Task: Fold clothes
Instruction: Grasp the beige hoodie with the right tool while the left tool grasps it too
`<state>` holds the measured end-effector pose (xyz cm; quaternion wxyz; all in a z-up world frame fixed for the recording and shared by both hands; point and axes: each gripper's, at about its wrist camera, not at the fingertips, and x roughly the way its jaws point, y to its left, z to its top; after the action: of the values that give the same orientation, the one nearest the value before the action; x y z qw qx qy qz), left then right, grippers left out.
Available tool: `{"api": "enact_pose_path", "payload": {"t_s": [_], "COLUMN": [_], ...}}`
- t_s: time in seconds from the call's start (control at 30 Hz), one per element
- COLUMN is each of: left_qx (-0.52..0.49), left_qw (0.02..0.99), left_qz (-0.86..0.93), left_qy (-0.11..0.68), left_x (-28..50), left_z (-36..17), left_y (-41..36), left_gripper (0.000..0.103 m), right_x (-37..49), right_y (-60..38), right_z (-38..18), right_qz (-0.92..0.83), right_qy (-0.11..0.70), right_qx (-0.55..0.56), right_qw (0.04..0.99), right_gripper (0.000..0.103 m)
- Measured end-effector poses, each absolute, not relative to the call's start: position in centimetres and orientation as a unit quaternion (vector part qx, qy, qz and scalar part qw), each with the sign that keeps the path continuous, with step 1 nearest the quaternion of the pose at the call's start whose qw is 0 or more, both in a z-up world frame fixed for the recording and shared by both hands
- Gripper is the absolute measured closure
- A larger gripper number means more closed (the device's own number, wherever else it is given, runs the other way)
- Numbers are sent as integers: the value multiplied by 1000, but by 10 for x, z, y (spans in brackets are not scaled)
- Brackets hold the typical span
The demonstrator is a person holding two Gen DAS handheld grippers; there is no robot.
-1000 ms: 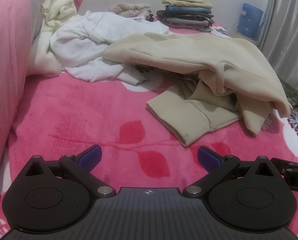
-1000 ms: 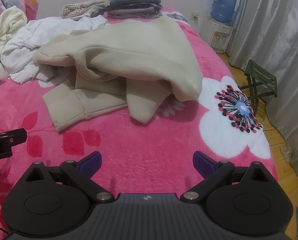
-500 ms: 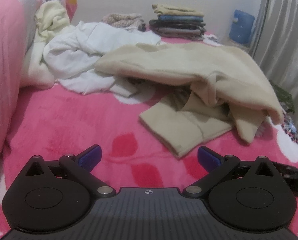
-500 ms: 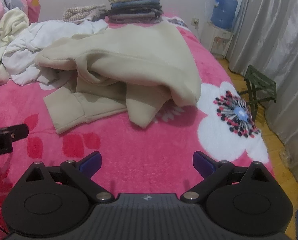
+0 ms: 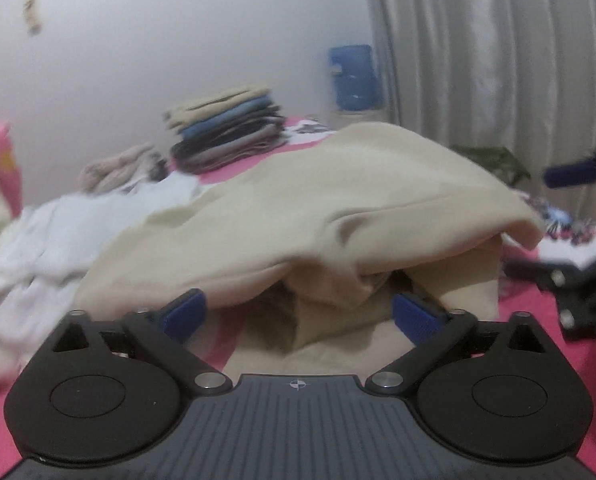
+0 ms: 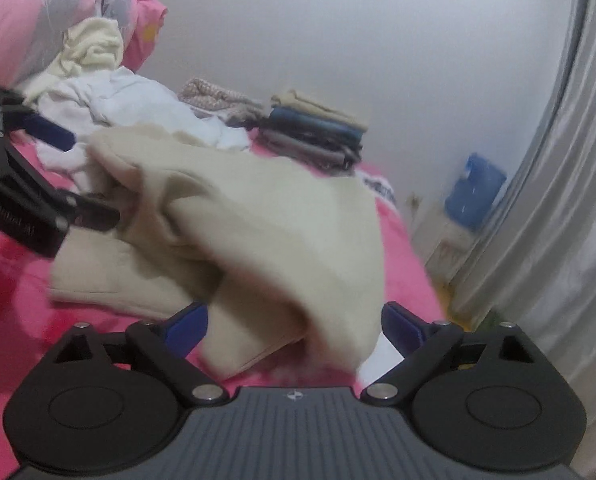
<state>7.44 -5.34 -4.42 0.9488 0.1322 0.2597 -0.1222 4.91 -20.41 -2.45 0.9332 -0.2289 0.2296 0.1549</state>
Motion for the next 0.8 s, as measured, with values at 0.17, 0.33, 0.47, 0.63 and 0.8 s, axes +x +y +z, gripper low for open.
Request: {"api": "enact_pose_path", "payload": {"t_s": [0.17,0.33,0.47,0.63,0.8], "left_qx": [164,97,69,43,-11], "left_qw": [945,957,968,967,960], "left_qz": [-100,-102,-106,-108,-93], "left_qy": [266,253,218,227,262], "left_x": [100,125,158,213,248], "left_z": [-69,-47,-20,-22,-33], "left_y": [-78,-55,-44,-49,-52], "left_gripper": [40,65,67,71,70], "right_x": [89,123,163,227,256], "right_y": [-206,-229,-252,-269,-291], "right_z": [-41,-11,14,4,-14], "right_qz": [158,186,206,211,181], "right_qy": [246,233,231,259,289], "right_qx": [-240,-160,-63,9,86], "right_qw": [926,941,949,943,936], "right_gripper": [54,85,85,83,53]}}
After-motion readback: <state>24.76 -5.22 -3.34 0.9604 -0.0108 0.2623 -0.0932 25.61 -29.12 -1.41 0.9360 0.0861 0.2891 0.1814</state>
